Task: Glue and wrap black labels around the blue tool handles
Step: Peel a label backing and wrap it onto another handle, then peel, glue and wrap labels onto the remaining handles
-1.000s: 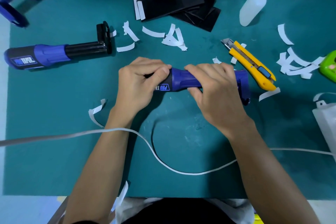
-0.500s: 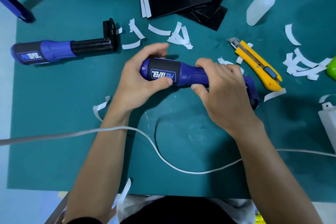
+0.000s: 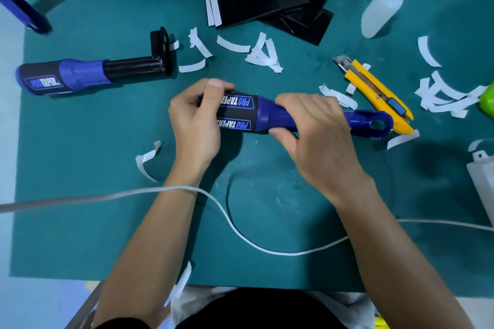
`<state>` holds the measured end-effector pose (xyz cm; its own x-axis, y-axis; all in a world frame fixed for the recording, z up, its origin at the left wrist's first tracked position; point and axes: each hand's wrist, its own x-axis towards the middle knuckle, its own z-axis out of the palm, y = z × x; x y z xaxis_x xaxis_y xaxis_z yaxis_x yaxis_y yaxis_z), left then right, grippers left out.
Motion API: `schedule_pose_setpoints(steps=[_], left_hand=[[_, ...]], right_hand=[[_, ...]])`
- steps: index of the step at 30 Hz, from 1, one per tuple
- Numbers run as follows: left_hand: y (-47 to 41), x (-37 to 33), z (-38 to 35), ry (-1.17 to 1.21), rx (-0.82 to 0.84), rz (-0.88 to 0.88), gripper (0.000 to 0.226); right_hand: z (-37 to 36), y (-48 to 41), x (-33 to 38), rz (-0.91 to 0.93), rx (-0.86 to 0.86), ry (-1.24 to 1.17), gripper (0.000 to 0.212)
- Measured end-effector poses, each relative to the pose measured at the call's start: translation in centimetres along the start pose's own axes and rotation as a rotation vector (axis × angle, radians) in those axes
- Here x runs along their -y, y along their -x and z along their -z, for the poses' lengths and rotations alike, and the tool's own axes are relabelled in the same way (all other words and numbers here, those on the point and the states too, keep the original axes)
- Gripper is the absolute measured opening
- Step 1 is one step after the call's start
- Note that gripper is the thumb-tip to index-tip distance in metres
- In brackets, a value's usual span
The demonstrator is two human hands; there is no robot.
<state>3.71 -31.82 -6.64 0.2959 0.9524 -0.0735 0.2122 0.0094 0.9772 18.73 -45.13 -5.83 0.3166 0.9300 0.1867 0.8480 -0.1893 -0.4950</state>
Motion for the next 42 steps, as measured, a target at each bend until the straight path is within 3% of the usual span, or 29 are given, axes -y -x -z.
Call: schedule_pose_setpoints(steps=[4, 11, 16, 21, 25, 28, 31, 34, 42], left_hand=[[0.1, 0.6, 0.7, -0.386, 0.120, -0.441, 0.029], [0.0, -0.6, -0.2, -0.429, -0.059, -0.037, 0.023], [-1.3, -3.0, 2.5, -0.049, -0.021, 0.192, 0.016], [-1.5, -4.2, 10.2, 0.139, 0.148, 0.026, 0.039], [-1.2, -2.2, 17.6, 0.075, 0.020, 0.012, 0.054], [-0.9, -0.5, 21.9, -0.002, -0.101, 0.057, 0.053], [-1.1, 1.6, 24.3, -0.104, -0.246, 0.121, 0.050], [-1.7, 3.2, 25.3, -0.141, -0.354, 0.161, 0.054], [-3.3, 4.3, 24.7, -0.108, -0.419, 0.185, 0.043]], right_hand=[[0.4, 0.2, -0.2, -0.008, 0.081, 0.017, 0.031], [-0.8, -0.2, 1.3, -0.010, 0.070, 0.115, 0.047], [-0.8, -0.7, 3.5, -0.033, 0.071, -0.008, 0.043], [-0.9, -4.1, 8.1, -0.073, 0.212, -0.285, 0.048], [-4.4, -7.7, 13.3, 0.098, 0.251, -0.166, 0.049], [-7.9, -9.9, 16.9, 0.261, 0.267, -0.016, 0.037], [-11.2, -11.3, 19.1, 0.338, 0.287, 0.023, 0.046], [-13.9, -12.1, 20.4, 0.387, 0.294, 0.102, 0.052], [-15.7, -13.0, 21.1, 0.356, 0.295, 0.139, 0.052]])
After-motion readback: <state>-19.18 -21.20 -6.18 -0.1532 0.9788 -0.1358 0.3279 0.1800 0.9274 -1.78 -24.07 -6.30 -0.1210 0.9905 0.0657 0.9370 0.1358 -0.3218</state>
